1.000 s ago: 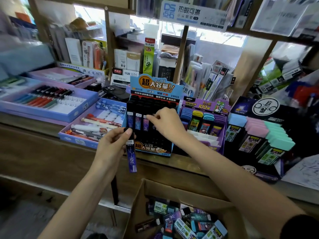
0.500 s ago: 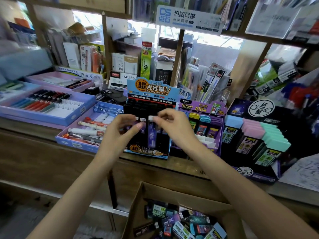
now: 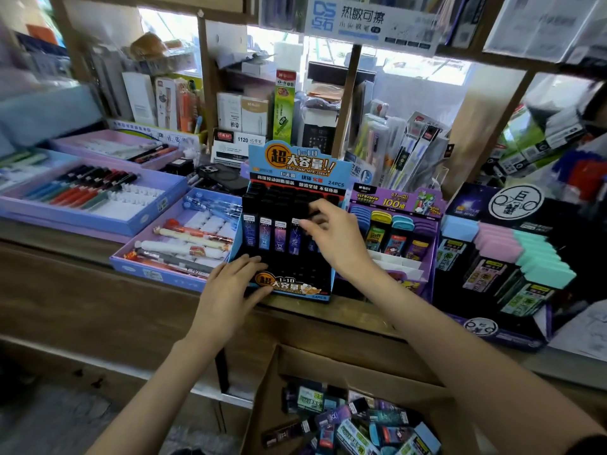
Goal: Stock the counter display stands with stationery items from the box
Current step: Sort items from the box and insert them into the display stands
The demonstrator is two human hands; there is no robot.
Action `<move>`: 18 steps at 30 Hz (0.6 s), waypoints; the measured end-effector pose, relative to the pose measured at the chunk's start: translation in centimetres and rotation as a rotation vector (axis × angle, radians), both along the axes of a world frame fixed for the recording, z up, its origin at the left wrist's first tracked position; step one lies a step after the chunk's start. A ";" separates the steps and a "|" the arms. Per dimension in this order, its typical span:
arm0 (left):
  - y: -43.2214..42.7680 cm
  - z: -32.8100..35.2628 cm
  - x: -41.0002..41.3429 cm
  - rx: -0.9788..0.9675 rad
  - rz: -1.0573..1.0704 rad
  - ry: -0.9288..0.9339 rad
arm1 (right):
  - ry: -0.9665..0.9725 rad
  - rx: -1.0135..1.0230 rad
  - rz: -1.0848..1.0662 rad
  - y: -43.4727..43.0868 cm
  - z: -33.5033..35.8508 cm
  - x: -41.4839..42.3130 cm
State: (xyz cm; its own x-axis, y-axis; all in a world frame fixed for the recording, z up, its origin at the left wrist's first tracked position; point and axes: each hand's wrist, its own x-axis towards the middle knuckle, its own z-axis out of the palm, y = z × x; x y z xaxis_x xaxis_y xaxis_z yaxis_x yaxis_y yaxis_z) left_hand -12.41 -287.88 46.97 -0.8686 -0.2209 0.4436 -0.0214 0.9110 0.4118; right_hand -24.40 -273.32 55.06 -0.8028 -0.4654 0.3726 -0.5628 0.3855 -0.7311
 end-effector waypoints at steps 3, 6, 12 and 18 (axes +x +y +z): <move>-0.1 -0.1 0.0 0.005 0.010 0.004 | -0.051 0.011 -0.030 -0.2 -0.6 -0.2; -0.1 -0.2 -0.1 0.006 0.013 -0.002 | -0.085 0.027 -0.086 -0.7 -1.2 -0.4; 0.7 0.8 0.5 0.036 0.041 -0.015 | 0.058 0.292 -0.091 -0.3 0.0 -0.2; 4.0 1.3 3.8 0.296 -0.127 0.080 | -0.024 0.133 -0.002 6.4 0.2 3.2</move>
